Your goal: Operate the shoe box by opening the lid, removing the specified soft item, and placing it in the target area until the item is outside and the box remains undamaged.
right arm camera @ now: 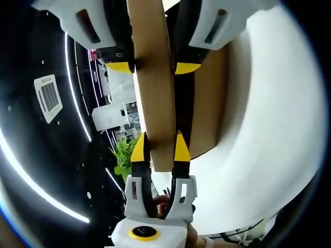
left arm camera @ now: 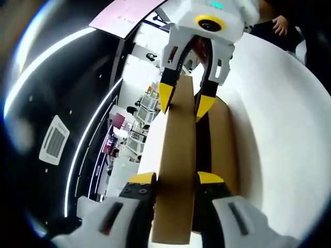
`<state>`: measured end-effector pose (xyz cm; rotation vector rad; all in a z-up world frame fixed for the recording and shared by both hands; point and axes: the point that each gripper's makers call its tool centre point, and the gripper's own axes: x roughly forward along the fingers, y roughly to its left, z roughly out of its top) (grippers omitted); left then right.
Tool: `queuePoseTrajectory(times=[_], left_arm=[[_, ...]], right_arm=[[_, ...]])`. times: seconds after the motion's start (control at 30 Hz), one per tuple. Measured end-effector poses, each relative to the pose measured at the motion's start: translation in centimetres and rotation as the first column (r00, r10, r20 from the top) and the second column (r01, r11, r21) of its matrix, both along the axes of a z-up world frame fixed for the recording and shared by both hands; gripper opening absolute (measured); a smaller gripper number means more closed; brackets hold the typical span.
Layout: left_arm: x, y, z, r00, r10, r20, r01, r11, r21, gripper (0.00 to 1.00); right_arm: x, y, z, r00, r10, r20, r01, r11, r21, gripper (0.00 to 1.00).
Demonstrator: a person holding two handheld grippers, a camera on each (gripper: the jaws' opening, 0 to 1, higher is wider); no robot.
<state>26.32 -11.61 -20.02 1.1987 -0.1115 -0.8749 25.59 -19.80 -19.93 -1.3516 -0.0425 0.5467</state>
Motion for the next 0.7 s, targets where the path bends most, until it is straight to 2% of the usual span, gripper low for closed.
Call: queuePoseTrajectory(times=[0.57,0.7], left_arm=[[0.2,-0.1,0.8,1.0,-0.005,-0.014,0.005,1.0,-0.011,0.3],[0.4,-0.1,1.2,1.0,-0.005,-0.025,0.004,0.999,-0.032,0.3]], right_arm=[[0.3,0.0,0.8,1.0,-0.001,0.016,0.001,1.0,0.01,0.28],[0.4,0.0,1.1,1.0,-0.001,0.021,0.0,1.0,0.016,0.28]])
